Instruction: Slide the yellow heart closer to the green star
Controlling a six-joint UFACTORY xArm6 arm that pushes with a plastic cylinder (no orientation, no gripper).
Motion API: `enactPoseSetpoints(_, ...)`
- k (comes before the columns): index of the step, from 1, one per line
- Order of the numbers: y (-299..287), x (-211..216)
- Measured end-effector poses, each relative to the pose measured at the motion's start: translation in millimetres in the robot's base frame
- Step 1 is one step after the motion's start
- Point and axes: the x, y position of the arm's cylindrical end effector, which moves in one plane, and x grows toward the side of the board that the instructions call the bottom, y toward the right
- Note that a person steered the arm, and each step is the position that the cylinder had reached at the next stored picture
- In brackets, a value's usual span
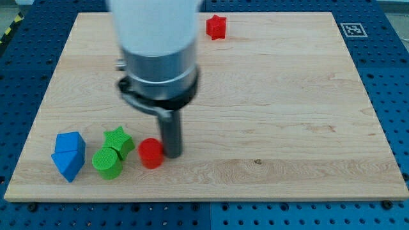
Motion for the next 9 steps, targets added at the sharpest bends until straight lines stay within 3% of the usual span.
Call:
enactPoseSetpoints(2,-55,0)
enactPoseSetpoints(3,-42,0)
enactPoseSetpoints(4,10,-1)
enactPoseSetpoints(6,34,-127)
enactPoseSetpoints(8,117,-212)
enactPoseSetpoints(9,111,-253)
